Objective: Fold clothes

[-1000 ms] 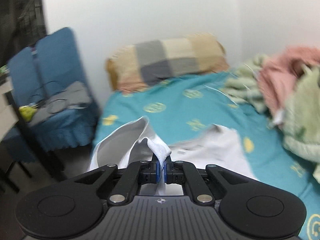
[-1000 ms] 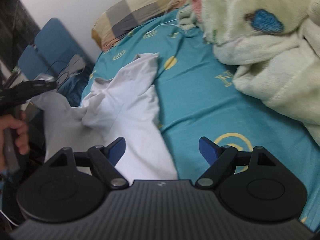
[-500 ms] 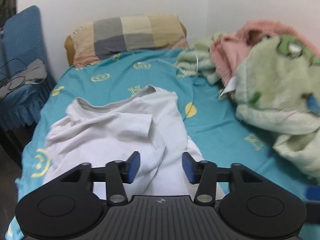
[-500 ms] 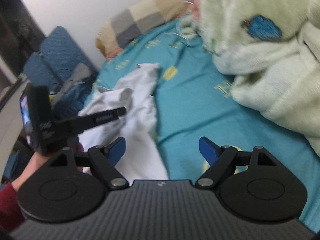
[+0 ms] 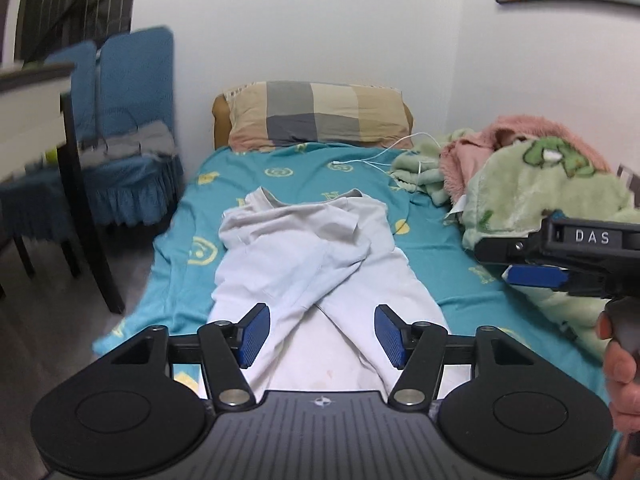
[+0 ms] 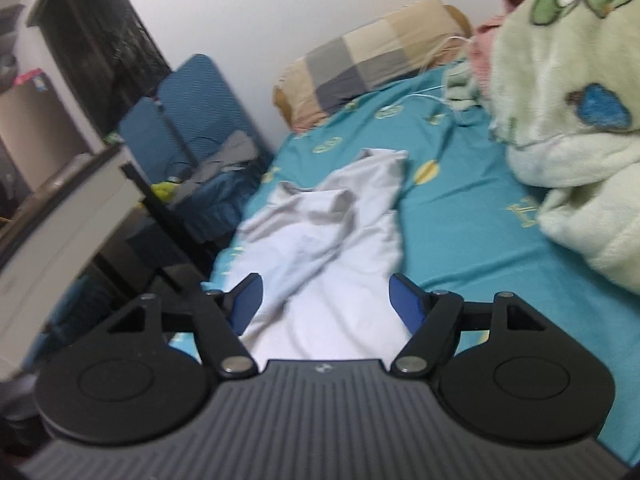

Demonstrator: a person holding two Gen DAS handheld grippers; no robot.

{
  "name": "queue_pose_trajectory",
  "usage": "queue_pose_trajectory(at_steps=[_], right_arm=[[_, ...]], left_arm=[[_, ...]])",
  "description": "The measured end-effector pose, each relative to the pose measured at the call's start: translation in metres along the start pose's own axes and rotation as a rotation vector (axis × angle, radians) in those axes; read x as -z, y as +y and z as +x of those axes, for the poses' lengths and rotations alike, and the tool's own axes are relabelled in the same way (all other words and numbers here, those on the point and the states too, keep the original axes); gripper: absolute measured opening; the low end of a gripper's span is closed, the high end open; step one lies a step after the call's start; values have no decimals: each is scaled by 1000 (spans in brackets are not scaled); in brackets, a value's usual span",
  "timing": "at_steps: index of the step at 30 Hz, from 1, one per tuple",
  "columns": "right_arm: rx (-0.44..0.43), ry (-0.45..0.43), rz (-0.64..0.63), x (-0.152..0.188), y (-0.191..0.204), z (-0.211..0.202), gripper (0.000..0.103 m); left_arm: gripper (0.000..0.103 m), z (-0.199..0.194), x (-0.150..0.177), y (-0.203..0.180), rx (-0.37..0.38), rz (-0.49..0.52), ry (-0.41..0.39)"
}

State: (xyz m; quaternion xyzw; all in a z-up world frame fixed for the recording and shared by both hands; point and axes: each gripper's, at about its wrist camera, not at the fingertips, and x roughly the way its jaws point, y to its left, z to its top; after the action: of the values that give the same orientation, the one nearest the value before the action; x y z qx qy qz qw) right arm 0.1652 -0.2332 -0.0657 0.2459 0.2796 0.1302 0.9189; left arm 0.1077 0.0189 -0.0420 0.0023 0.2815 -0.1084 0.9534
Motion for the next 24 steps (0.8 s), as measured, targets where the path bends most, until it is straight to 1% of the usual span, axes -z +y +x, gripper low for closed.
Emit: queue_pose_trajectory(at_steps=[2, 3, 6, 8, 10, 11, 13, 14, 16, 17, 18, 22, 24], right_arm=[[-18, 10, -20, -7, 12, 8, 66], [-21, 14, -36, -12, 18, 14, 66], [18, 37, -58, -31, 31, 50, 66], [41, 52, -52, -43, 33, 89, 66], [80, 74, -56, -53, 33, 132, 66], [111, 91, -65, -56, 33, 155, 66], [171, 119, -94, -57, 32, 199, 61], [199, 133, -111, -56, 30, 217, 57], [236, 145, -155, -55, 31, 245, 43], [252, 146, -181, -55, 32, 257, 24], [267, 135, -211, -56, 34, 264, 12], [326, 61, -287, -65, 38, 284, 10], [364, 65, -300, -68, 34, 293, 10]], left_arm=[[61, -2, -3, 7, 11, -23, -3], [61, -3, -5, 9, 21, -30, -4], [61, -7, -8, 19, 60, -25, -53], [62, -10, -8, 27, 87, -21, -91], [63, -7, -7, 35, 103, -38, -100], [63, -5, -6, 40, 103, -46, -99], [63, 3, -2, 48, 93, -64, -74], [63, 7, -1, 52, 89, -74, -59], [63, 15, 2, 60, 94, -94, -40], [63, 19, 3, 65, 94, -107, -28], [63, 22, 4, 69, 94, -125, -18], [63, 33, 10, 86, 104, -197, 12], [63, 37, 12, 92, 103, -221, 27]])
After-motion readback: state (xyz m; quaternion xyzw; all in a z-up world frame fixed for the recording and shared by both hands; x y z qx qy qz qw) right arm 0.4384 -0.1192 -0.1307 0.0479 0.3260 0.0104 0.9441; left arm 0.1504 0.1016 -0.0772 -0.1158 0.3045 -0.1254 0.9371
